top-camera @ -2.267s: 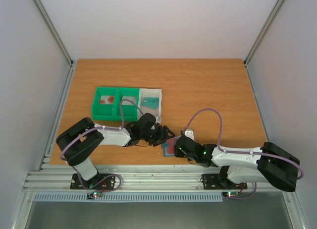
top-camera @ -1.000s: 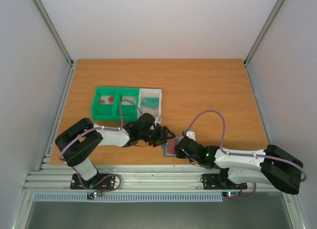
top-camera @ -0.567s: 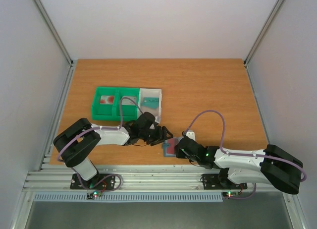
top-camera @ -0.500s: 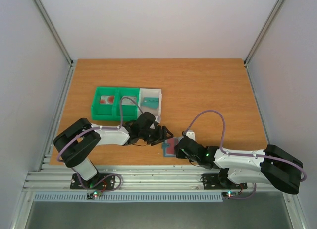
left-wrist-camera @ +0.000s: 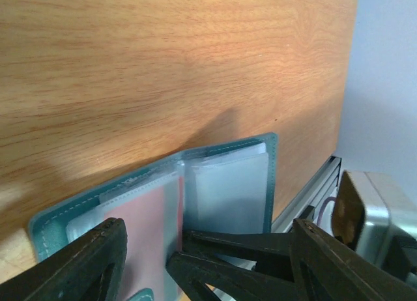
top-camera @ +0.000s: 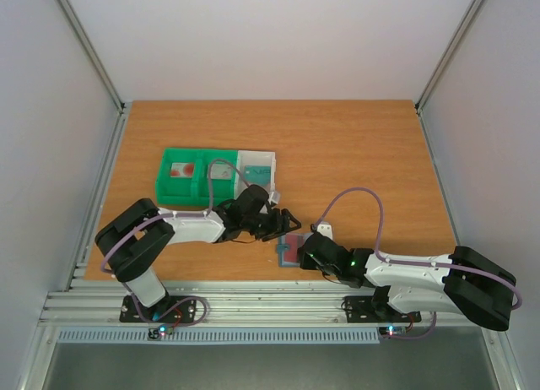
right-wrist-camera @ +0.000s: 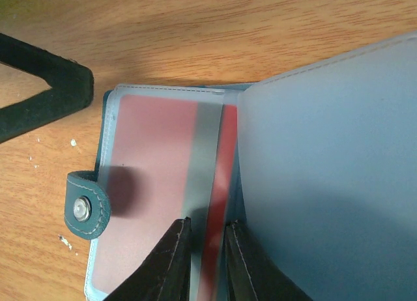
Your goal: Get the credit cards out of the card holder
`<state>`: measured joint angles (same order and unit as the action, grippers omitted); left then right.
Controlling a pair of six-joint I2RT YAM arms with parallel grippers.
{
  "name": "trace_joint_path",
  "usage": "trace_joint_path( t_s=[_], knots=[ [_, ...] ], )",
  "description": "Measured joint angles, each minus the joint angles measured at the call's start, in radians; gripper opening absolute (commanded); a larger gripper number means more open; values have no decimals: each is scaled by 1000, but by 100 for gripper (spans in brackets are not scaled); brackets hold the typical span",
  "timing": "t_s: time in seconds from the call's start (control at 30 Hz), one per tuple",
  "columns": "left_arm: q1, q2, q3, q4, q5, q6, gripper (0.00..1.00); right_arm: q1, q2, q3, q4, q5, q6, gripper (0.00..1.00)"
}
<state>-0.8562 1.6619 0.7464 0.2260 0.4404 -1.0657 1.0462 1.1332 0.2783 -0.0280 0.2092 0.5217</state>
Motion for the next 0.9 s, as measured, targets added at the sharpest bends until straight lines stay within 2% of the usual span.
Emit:
trace_joint_path(
  t_s=[0.9],
  knots=[
    [5,58,7,-11,-5,31,69,0,0,0,0,0,1,18]
  ],
)
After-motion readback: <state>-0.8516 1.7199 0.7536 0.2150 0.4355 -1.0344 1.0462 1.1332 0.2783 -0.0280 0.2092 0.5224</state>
